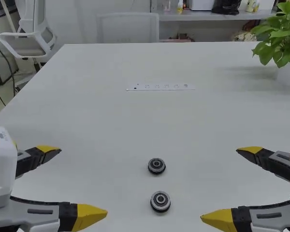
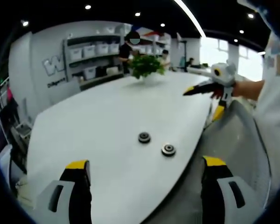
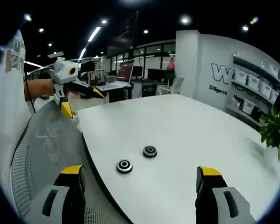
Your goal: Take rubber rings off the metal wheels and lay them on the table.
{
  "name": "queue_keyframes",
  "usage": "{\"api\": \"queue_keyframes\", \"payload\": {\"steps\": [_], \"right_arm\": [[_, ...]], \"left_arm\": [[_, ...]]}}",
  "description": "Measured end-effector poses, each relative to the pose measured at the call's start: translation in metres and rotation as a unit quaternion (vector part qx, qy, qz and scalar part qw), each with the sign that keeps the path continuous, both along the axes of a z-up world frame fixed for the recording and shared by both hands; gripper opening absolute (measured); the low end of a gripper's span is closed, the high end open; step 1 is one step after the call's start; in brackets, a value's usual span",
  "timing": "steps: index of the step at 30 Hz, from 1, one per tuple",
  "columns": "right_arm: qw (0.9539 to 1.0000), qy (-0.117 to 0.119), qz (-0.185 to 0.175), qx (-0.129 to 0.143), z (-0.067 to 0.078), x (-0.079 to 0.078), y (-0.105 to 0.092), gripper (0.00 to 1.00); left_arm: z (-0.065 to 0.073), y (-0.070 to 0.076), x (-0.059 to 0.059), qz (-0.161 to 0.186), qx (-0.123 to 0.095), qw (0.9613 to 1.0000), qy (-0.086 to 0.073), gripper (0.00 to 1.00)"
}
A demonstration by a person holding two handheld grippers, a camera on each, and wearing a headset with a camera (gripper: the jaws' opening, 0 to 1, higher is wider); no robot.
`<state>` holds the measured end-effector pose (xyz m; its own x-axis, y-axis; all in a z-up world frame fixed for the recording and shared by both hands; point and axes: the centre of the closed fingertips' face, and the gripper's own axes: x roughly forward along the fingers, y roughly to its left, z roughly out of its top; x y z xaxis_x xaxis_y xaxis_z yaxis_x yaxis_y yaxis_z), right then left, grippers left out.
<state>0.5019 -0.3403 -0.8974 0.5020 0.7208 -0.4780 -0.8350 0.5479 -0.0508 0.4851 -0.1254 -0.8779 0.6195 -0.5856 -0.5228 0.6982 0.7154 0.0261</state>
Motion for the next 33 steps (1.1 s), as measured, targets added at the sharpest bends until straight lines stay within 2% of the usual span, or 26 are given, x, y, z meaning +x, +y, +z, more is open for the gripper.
{"api": "queue_keyframes", "payload": {"steps": [17, 28, 33], "right_arm": [[1.0000, 0.001, 0.003, -0.002, 0.000, -0.008, 0.002, 0.99], [1.0000, 0.000, 0.003, -0.008, 0.000, -0.007, 0.003, 0.99], [0.9999, -0.001, 0.005, -0.010, 0.000, -0.004, 0.003, 0.99]], "left_arm": [[0.000, 0.003, -0.012, 0.003, -0.002, 1.0000, -0.003, 1.00], [0.002, 0.009, -0.009, 0.007, -0.001, 1.0000, -0.006, 1.00], [-0.002, 0.007, -0.007, 0.005, 0.000, 1.0000, -0.001, 1.00]]}}
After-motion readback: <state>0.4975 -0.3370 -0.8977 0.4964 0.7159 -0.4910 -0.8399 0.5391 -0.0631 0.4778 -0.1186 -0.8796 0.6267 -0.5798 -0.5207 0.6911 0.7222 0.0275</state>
